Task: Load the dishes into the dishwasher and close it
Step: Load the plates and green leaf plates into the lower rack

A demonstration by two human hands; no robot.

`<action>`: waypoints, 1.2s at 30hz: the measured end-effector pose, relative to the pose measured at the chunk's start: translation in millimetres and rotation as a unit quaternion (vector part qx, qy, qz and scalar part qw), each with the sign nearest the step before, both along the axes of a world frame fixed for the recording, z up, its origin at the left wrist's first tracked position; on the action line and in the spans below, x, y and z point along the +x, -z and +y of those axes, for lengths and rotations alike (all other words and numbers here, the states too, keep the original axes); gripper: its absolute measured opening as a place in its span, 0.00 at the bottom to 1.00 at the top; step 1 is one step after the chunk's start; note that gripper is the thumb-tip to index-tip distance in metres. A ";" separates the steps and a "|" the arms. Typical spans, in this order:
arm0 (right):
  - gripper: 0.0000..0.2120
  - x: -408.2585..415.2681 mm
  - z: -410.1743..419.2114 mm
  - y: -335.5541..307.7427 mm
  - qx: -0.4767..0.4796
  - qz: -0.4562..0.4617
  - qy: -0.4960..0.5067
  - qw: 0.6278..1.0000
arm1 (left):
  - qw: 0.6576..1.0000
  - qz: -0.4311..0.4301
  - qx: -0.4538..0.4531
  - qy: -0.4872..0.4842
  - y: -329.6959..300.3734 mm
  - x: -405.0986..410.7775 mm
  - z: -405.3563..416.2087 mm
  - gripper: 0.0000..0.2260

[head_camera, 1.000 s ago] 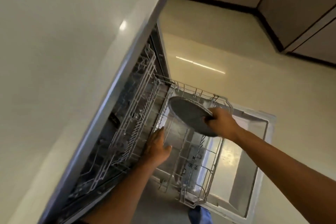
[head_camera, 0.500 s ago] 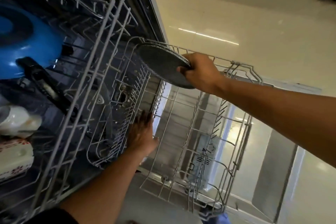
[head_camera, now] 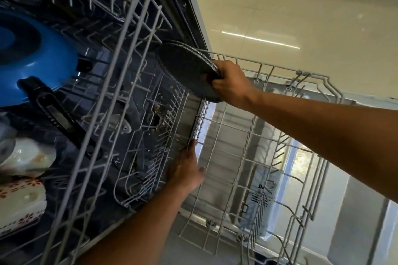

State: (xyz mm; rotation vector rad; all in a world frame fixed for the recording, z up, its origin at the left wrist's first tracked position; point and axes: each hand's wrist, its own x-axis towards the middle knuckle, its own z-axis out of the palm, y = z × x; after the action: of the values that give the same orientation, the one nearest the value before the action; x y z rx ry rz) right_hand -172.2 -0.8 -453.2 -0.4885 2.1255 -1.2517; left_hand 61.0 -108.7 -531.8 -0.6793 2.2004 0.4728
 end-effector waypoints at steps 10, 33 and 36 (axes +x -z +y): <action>0.11 -7.4 -10.8 26.8 0.038 -0.065 -0.028 0.997 | 1.000 -0.002 0.010 -0.029 3.3 2.4 1.9 0.43; 0.22 30.4 71.0 -133.4 0.085 0.026 -0.049 0.995 | 0.985 0.015 0.147 -0.092 -166.0 -66.9 56.3 0.32; 0.15 47.5 83.1 -199.7 0.085 0.045 -0.060 0.994 | 0.964 0.051 0.253 -0.057 -261.7 -63.3 80.8 0.24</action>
State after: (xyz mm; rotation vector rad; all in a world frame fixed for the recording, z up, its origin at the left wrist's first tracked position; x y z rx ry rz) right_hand -124.8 82.3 -253.5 -0.5985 2.2192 -0.9883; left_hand -2.3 -27.8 -270.1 -0.5089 2.0146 1.1042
